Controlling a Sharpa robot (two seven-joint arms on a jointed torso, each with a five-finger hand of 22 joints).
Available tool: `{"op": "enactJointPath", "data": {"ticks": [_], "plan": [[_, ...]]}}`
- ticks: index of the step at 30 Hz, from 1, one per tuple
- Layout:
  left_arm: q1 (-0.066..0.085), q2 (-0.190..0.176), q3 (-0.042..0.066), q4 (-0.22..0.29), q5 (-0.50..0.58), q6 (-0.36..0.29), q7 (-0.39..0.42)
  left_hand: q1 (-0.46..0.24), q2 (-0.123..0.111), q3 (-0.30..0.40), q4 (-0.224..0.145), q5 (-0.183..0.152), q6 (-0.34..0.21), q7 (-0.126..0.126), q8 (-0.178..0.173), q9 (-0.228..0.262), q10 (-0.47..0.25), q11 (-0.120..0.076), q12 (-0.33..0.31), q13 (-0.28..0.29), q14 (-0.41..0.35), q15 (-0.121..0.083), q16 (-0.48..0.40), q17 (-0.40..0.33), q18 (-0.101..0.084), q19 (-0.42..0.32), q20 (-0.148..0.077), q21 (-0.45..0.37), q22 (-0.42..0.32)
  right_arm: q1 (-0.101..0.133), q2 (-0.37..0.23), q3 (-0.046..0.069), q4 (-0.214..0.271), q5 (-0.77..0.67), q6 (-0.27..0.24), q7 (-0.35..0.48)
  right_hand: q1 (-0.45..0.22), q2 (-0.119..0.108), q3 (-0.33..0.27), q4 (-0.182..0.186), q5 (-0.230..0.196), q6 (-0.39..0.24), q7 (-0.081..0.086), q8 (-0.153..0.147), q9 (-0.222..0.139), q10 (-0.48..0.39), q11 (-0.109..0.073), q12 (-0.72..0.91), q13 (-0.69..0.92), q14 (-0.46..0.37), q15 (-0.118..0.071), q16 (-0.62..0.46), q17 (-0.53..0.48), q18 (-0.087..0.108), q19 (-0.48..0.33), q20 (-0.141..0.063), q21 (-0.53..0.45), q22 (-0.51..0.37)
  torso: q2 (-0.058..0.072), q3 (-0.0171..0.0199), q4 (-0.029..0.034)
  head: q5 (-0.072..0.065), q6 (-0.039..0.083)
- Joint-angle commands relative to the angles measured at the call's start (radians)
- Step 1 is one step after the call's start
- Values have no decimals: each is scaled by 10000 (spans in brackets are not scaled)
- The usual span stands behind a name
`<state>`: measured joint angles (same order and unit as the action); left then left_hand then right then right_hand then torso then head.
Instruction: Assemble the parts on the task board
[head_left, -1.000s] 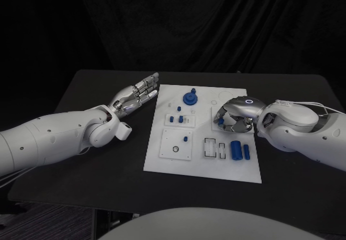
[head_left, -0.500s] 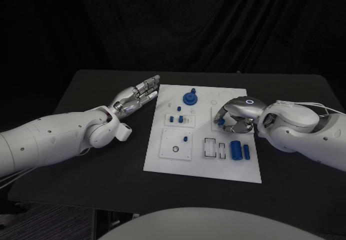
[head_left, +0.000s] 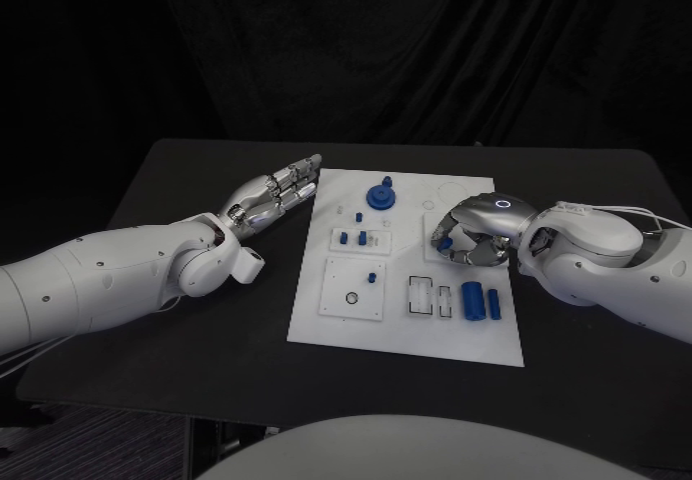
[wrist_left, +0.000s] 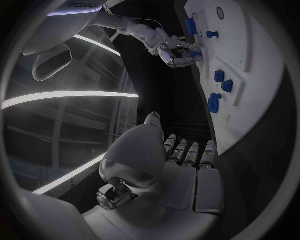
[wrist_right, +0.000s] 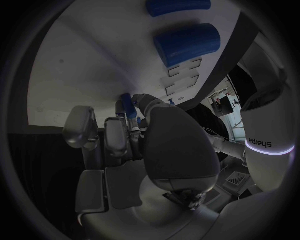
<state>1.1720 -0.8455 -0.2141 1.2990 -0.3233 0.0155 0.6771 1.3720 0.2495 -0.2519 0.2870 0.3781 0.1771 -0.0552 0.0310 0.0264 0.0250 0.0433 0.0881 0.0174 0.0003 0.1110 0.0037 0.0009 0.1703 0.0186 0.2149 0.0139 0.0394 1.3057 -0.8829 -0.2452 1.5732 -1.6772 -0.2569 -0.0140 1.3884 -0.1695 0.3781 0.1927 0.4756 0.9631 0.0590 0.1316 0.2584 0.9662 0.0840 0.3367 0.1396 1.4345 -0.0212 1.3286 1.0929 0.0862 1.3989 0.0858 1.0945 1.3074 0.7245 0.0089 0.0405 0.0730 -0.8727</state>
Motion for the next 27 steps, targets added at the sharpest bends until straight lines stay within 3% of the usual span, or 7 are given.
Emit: {"op": "enactJointPath", "data": {"ticks": [1, 8, 12, 19, 23, 27], "plan": [[-20, 4, 8, 10, 4, 152, 246, -39, 86, 11, 49, -26, 28, 39, 51, 17, 4, 66, 43, 11, -3, 63, -37, -9, 44, 3, 43, 13, 21, -54, -46, -23, 2, -196, -1, -318, -86, -31, -53, 16, -53, 64, 1, 45, 26, -75, -32, 3, 12, -61, -5, -35, -18, 66, -61, -11, -44, 1400, -4, 1, -2, 4, 1], [-25, 4, 8, 13, 4, 165, 242, -56, 96, 6, 50, -29, 38, 52, 56, 18, 5, 69, 42, 11, -3, 65, -37, -9, 45, 9, 45, 17, 28, -54, -90, -23, 6, -259, -102, -290, -113, -27, -71, 25, -49, 57, -36, 46, 63, -60, -45, 41, 41, -54, -12, -20, 18, 60, -50, -13, -8, 1410, -3, 4, -4, -16, 1], [-27, -6, 8, 13, 4, 167, 238, -71, 103, 1, 51, -39, 39, 59, 57, 18, 5, 71, 41, 11, -3, 66, -37, -9, 45, 10, 46, 18, 29, -54, -86, -23, 0, -267, -166, -266, -203, -75, -114, 73, -37, -238, -210, -110, 107, -99, -54, 121, 119, -40, -18, -9, 36, 55, -36, -20, 9, 1417, -1, 2, 6, -31, 1], [-29, -16, 8, 20, 4, 172, 225, -75, 106, 0, 50, -36, 44, 64, 59, 18, 4, 71, 37, 10, -3, 67, -37, -9, 45, 11, 46, 18, 30, -53, -92, -23, 9, -271, -190, -262, -166, -57, -92, 50, -31, -204, -246, -94, 152, -93, -68, 164, 155, -40, -23, -11, 34, 54, -31, -23, 16, 1420, 2, 0, -4, 4, 1], [-30, -21, 8, 25, 4, 172, 214, -82, 113, -1, 46, -20, 64, 77, 65, 21, 5, 71, 40, 10, -3, 68, -37, -9, 45, 12, 47, 19, 30, -53, -98, -23, 14, -272, -274, -233, 35, 4, -19, -129, -38, 42, -220, 61, 331, 19, -105, 287, 238, -14, -42, 14, 78, 42, 2, -38, 80, 1439, 3, 4, -3, 12, 1], [-31, -32, 8, 36, 4, 165, 201, -84, 120, 0, 37, 2, 75, 95, 69, 22, 4, 68, 40, 10, -3, 70, -37, -9, 45, 15, 48, 21, 34, -52, -120, -22, 39, -272, -479, -151, 239, 150, -13, -398, -55, 450, -133, 495, 723, 254, -181, 472, 354, 32, -58, 66, 169, 19, 62, -56, 213, 1476, 7, 9, 2, 18, 1]]}}
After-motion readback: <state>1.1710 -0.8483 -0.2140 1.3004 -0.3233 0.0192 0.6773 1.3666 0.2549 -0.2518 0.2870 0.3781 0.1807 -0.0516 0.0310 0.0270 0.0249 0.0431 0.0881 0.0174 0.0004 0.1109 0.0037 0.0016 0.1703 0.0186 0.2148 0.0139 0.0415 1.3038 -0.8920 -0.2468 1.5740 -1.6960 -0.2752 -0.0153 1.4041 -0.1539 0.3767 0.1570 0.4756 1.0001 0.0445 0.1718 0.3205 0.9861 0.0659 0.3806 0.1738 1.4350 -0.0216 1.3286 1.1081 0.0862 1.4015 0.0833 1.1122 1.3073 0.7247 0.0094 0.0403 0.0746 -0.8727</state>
